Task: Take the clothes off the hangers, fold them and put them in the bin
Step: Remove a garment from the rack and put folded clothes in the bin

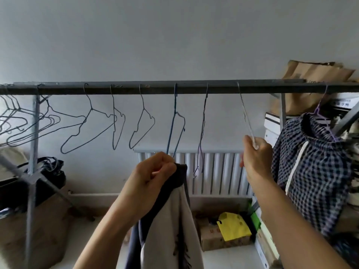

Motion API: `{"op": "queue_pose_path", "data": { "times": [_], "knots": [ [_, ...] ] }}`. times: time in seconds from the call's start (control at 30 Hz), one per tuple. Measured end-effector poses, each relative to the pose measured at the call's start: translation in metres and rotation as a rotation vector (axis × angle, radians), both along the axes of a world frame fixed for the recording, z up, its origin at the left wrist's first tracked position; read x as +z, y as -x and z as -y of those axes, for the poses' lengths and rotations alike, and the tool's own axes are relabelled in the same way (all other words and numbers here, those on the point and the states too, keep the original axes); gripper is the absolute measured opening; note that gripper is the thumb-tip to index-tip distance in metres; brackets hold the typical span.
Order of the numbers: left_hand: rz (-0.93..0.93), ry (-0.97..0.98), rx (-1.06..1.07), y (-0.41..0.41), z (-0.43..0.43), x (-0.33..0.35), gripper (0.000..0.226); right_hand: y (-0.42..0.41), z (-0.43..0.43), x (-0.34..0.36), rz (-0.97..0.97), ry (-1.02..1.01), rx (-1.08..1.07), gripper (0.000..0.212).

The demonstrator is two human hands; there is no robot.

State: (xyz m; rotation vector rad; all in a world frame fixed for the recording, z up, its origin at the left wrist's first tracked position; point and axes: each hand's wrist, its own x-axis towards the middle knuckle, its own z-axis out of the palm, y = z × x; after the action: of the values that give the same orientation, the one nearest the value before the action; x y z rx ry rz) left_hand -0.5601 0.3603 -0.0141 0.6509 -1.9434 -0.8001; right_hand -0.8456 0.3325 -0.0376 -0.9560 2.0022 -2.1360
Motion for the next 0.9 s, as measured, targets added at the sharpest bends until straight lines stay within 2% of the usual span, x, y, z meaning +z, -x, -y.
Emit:
{"op": "queue_pose_path", "data": {
  "times": [0.13,0.23,0.27,0.33,0.4,0.43,0.53,0.67,0.77,0.9],
  "knots": [
    [0.066,0.021,-0.005,-0.02,-0.003,-0.003,0.016,-0.018,-0.018,-0.02,0.139,0.191,-0.01,0.06],
    [0.102,0.007,-0.023,-0.033,-0.008,-0.005,0.02,-0.05,-0.051,-0.025,0.063,0.23,-0.028,0.063],
    [0.106,-0.006,-0.041,-0.037,-0.01,-0.006,0.021,-0.068,-0.066,-0.029,0.007,0.2,0.052,0.054],
    [0.121,-0.03,-0.074,-0.054,-0.013,-0.007,0.021,-0.121,-0.092,-0.034,-0.063,0.092,0.415,0.036],
    [0.136,-0.045,-0.1,-0.068,-0.015,-0.009,0.02,-0.171,-0.108,-0.035,-0.105,-0.068,0.797,0.03],
    [0.136,-0.061,-0.11,-0.076,-0.016,-0.011,0.021,-0.191,-0.112,-0.038,-0.118,-0.112,0.897,0.026],
    [0.092,-0.133,-0.15,-0.102,-0.019,-0.022,0.016,-0.23,-0.11,-0.048,-0.053,-0.112,0.893,0.015],
    [0.083,-0.171,-0.205,-0.137,-0.018,-0.031,0.013,-0.257,-0.105,-0.053,0.088,-0.105,1.021,0.031],
    [0.141,-0.148,-0.229,-0.158,-0.011,-0.032,0.014,-0.277,-0.104,-0.055,0.102,-0.126,1.104,0.034],
    [0.18,-0.11,-0.218,-0.18,-0.005,-0.029,0.021,-0.303,-0.106,-0.056,0.113,-0.095,1.067,0.023]
  ]
}}
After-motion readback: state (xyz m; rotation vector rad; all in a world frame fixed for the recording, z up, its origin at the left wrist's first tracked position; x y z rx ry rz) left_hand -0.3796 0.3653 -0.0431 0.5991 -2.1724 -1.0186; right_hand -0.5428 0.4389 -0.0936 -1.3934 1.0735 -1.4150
